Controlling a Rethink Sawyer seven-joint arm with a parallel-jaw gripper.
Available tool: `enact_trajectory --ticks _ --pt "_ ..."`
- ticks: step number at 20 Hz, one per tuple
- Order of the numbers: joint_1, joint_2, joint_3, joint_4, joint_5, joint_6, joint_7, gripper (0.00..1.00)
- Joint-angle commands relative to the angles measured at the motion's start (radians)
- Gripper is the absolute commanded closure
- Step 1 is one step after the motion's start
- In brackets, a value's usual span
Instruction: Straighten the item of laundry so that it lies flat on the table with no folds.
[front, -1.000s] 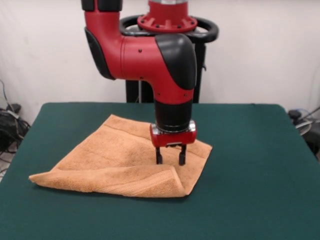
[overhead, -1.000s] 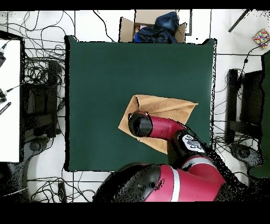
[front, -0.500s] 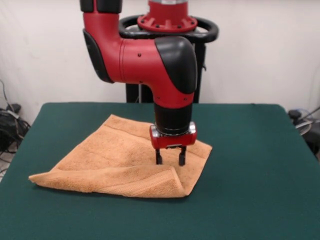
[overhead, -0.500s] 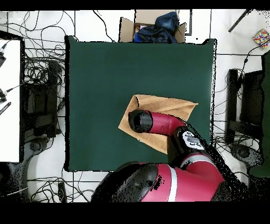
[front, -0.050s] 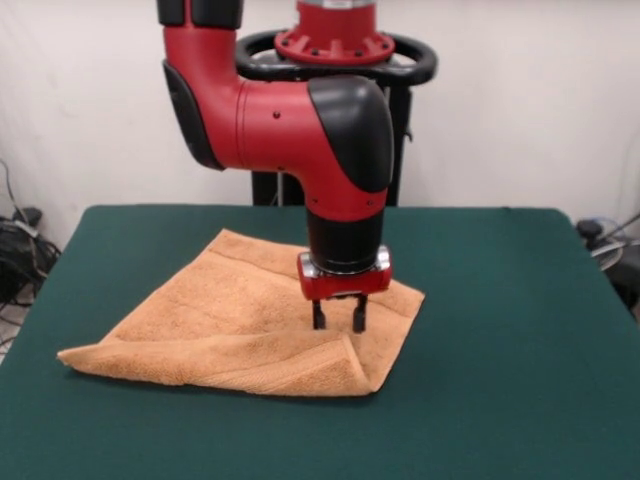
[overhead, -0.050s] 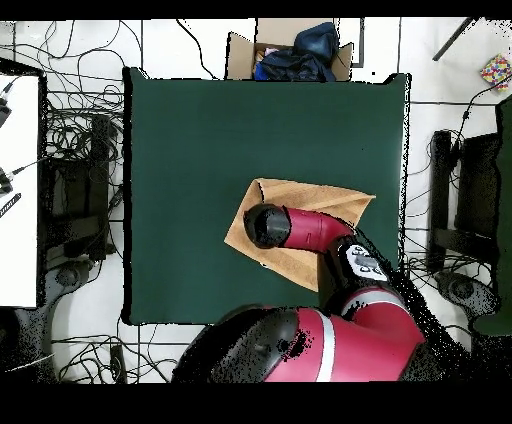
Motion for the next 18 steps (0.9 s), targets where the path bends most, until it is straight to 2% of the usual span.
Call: enact_trajectory --ticks 1,16,17,18 --pt "-0.005 0.109 0.072 -0.176 0.048 -0.093 0.156 1.0" --pt "-0.012 0.096 0.078 -0.146 0.046 -0.112 0.174 1.0" --pt "-0.022 0.096 0.088 -0.138 0.047 -0.128 0.177 0.0" --pt "-0.019 0.097 0.086 -0.141 0.045 -0.125 0.174 0.0"
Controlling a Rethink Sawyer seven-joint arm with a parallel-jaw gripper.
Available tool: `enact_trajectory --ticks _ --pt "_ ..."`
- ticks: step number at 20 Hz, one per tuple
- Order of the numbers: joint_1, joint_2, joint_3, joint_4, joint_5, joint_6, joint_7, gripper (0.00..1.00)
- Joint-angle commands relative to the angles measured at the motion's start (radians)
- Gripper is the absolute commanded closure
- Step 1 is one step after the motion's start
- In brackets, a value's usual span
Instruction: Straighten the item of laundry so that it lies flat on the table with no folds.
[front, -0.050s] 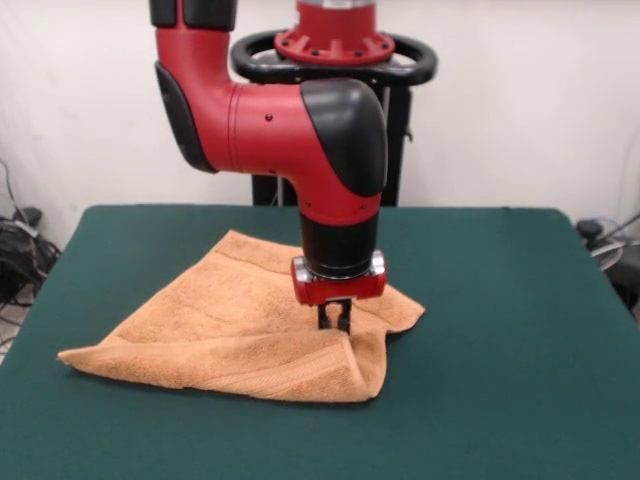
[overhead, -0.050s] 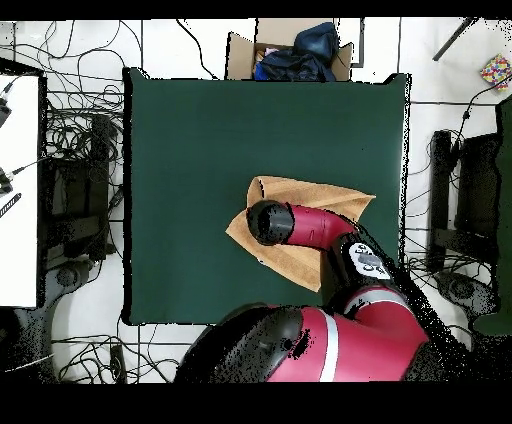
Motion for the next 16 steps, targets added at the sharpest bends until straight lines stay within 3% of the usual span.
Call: enact_trajectory --ticks 1,16 --pt "-0.011 0.092 0.083 -0.125 0.042 -0.13 0.17 0.0" --pt "-0.001 0.091 0.075 -0.138 0.049 -0.078 0.164 0.0"
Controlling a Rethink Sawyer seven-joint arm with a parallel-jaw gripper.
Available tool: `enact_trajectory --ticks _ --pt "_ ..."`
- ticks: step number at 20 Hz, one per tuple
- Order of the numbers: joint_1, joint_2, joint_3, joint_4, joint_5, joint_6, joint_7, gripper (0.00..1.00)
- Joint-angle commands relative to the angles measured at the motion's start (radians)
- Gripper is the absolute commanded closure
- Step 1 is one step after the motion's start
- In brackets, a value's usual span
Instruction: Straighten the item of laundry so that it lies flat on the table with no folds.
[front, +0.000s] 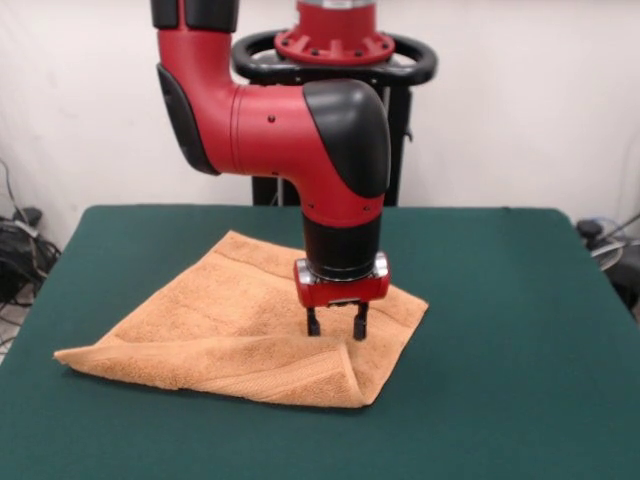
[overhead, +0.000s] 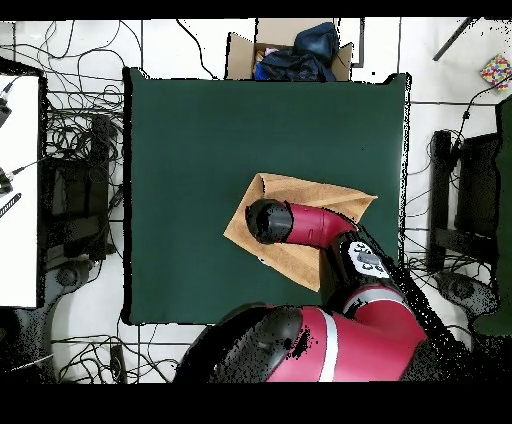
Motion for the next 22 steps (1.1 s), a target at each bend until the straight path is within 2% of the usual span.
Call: enact_trajectory --ticks 1,6,17,22 --pt "-0.003 0.092 0.07 -0.136 0.05 -0.08 0.164 0.0" --pt "0.018 0.065 0.036 -0.135 0.076 -0.074 0.209 0.0" --pt "0.039 -0.012 0.03 -0.122 0.108 0.026 0.194 0.0" --pt "0.046 -0.02 0.03 -0.127 0.118 0.046 0.189 0.0"
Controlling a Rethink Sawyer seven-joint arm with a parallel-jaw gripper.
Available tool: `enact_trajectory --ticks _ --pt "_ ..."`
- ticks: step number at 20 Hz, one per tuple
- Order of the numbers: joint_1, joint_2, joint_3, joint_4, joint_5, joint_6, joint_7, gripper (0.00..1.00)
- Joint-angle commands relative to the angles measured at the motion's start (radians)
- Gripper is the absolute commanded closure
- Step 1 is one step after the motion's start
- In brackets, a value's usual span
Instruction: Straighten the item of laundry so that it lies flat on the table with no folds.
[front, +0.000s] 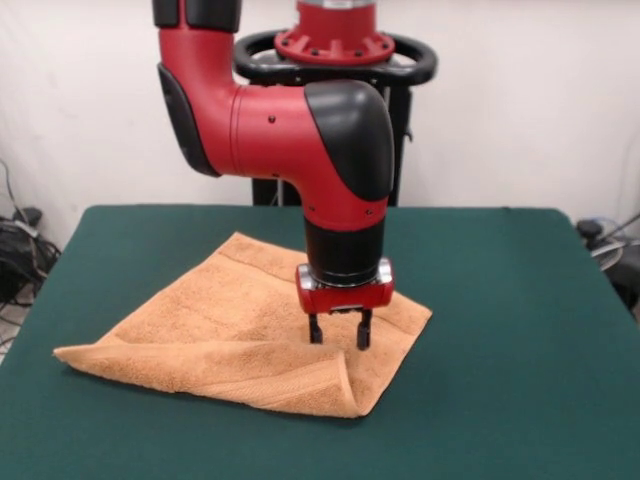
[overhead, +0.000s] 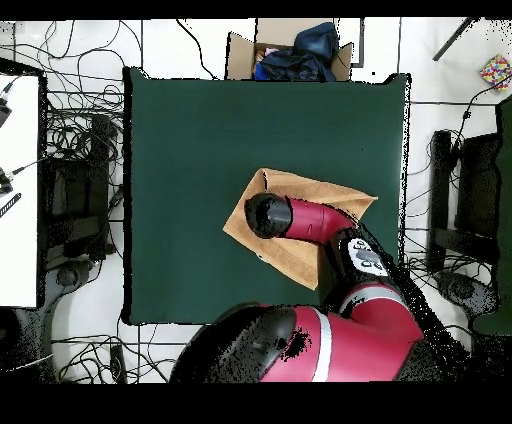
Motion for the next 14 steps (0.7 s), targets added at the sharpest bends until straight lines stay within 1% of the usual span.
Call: enact_trajectory --ticks 1,5,9,14 --pt "0.035 -0.03 0.031 -0.103 0.078 0.061 0.188 0.0" --pt "0.045 -0.062 0.026 -0.107 0.088 0.118 0.178 0.0" --pt "0.048 -0.076 0.023 -0.102 0.097 0.133 0.173 0.0" --pt "0.047 -0.053 0.025 -0.119 0.096 0.12 0.169 0.0"
